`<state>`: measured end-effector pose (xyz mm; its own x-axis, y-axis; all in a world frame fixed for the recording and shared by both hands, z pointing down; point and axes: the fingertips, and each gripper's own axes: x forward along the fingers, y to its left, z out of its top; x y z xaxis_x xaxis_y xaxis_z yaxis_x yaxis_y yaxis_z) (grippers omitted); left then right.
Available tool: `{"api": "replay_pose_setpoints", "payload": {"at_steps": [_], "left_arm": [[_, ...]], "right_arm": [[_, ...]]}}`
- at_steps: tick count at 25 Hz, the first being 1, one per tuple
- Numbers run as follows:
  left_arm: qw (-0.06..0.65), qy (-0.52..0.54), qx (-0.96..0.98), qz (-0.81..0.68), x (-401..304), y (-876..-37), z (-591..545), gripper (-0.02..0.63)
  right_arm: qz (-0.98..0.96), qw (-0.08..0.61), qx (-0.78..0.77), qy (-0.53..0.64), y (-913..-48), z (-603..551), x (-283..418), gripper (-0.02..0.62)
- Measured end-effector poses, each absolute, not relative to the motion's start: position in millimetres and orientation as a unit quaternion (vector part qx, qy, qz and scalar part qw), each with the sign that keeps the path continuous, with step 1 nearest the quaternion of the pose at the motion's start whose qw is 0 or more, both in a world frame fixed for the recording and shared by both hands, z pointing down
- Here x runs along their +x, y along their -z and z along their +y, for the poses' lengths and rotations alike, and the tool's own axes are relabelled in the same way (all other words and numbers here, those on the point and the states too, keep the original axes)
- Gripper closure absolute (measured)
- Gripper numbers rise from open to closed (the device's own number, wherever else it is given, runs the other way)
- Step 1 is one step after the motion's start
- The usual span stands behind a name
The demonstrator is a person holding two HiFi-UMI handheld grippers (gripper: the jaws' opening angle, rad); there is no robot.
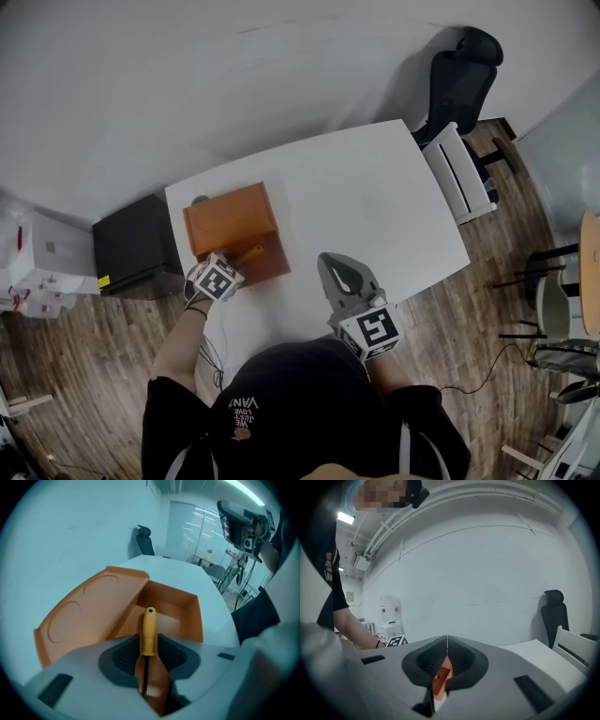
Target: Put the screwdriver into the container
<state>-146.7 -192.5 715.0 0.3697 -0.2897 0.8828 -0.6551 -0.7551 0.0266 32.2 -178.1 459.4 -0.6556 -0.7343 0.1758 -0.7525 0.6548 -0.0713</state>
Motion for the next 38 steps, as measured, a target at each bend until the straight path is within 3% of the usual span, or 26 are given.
{"api": "replay_pose_setpoints", "payload": {"at_steps": [15,38], "left_arm": [[0.169,-0.397,0.83,-0.352,-145.2,-675.2,-193.2,0.574],[0.113,-0.219,0.856,-0.454,-151.6,-558.3,-173.2,0.589]], "right_arm": [[-0.912,0.069,0.4,-0.063,-455.8,-167.8,21.7,0.583],[-0.925,0.063,0.372,-0.047,-448.1,-146.7,-5.2,0.583]]}}
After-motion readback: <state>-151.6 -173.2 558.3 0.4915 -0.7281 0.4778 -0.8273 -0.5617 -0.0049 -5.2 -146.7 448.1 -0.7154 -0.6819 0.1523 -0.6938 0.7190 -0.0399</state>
